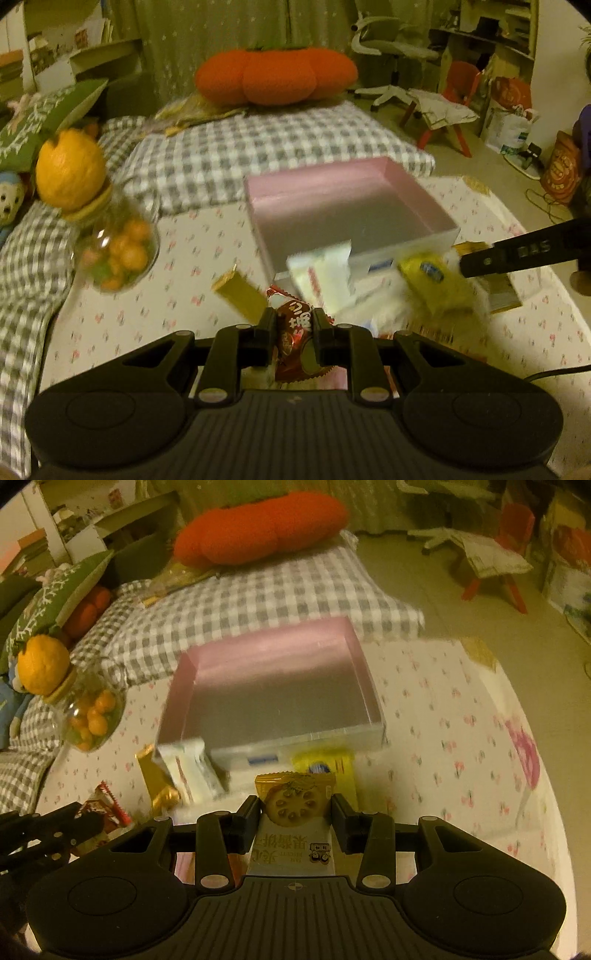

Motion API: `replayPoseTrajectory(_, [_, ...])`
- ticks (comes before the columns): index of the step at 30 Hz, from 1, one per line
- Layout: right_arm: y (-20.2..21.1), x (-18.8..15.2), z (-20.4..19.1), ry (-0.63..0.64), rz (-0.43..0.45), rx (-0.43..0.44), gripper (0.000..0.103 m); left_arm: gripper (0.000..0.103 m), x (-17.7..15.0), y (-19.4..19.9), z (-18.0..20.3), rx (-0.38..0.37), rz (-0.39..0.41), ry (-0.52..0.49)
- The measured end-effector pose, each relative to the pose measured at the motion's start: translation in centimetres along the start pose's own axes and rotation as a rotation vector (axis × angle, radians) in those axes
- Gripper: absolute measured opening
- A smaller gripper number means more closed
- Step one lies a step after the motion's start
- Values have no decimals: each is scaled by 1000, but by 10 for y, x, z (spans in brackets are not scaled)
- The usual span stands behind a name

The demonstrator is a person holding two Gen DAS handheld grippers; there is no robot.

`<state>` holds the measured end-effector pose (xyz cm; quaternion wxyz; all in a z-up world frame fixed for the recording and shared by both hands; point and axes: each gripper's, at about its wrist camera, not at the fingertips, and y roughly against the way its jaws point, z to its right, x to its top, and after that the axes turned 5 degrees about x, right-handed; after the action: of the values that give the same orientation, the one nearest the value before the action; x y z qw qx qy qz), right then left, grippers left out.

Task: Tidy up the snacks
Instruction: 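Carry both snacks into the pink box and open both tools to release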

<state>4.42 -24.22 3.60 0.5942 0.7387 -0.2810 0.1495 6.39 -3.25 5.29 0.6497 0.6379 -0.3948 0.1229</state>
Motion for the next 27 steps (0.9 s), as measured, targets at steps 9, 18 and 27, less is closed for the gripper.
replayPoseTrajectory(9, [-34,41,9,4,24,37,40,18,40,-34,21,-6,51,-12])
replayPoseTrajectory(18, [-86,76,30,-8,-8,50,40,18,65,-84,21,26,47,26])
replayPoseTrajectory(27, [-134,95,42,-19,-48,28,41,18,82,-133,24,20,7,59])
